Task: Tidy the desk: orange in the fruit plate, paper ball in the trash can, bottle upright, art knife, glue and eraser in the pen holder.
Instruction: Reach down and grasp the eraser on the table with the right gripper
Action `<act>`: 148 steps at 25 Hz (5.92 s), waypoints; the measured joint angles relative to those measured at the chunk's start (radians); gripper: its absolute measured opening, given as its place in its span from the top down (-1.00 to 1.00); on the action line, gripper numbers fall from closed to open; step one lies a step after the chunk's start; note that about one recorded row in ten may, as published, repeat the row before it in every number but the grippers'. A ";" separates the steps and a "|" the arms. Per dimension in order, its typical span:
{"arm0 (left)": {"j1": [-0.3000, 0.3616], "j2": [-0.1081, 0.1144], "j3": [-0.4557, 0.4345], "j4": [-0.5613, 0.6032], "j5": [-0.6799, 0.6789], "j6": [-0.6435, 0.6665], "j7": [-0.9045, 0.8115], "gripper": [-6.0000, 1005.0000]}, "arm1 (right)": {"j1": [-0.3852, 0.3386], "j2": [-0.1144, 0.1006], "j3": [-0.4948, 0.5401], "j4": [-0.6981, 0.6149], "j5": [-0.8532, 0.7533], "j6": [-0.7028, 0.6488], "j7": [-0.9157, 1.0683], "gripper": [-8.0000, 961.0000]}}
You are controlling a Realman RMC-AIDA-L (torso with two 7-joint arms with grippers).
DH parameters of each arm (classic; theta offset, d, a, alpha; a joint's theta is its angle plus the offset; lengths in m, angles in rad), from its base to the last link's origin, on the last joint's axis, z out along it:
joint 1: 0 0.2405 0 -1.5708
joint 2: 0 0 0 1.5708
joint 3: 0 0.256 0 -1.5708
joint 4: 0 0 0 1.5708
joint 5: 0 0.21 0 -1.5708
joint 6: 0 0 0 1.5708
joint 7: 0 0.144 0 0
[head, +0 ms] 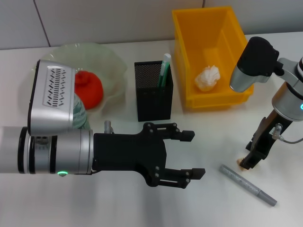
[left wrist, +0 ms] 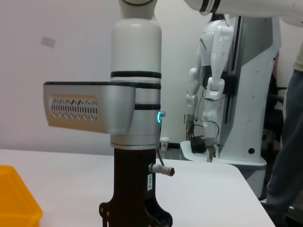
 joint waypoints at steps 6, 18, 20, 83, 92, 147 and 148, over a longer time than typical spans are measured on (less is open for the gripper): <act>0.000 0.000 0.000 -0.001 -0.009 0.000 0.003 -0.56 | 0.007 0.000 -0.001 0.004 0.002 0.000 0.000 -0.13; 0.000 0.000 -0.004 -0.003 -0.009 0.000 0.003 -0.56 | 0.012 0.000 -0.001 0.012 0.003 0.001 0.000 -0.11; 0.000 0.000 -0.004 -0.003 -0.009 0.000 0.003 -0.56 | 0.012 0.000 -0.002 0.012 0.004 -0.001 0.000 -0.11; -0.020 0.000 0.001 -0.015 -0.009 -0.009 0.003 -0.57 | 0.006 0.003 -0.040 0.022 -0.003 -0.001 0.029 0.33; -0.015 0.000 0.001 -0.015 -0.009 -0.002 0.003 -0.57 | 0.011 0.003 -0.040 0.019 -0.001 0.002 0.032 0.16; -0.013 0.003 0.001 -0.016 -0.008 -0.007 0.003 -0.57 | 0.037 0.006 -0.149 -0.001 0.020 0.040 0.046 -0.03; -0.013 0.003 0.001 -0.016 -0.008 -0.007 0.003 -0.57 | 0.037 0.006 -0.153 0.000 0.021 0.041 0.047 -0.02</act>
